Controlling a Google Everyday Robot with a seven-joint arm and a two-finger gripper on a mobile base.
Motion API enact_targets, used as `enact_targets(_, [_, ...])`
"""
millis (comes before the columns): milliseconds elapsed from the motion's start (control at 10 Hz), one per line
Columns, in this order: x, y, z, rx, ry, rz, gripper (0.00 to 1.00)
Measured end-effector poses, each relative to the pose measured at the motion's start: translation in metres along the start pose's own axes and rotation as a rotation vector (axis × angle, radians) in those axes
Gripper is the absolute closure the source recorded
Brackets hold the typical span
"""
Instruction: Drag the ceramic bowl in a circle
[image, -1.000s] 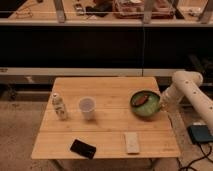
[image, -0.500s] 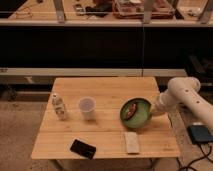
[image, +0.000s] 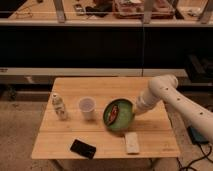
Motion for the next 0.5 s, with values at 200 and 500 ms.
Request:
enact_targets(200, [0.025,-0.021,0.006,0.023,-0.005,0.004,1.0])
enact_targets(500, [0.066,-0.014,0.023,0.002,-0.016,0.081,1.0])
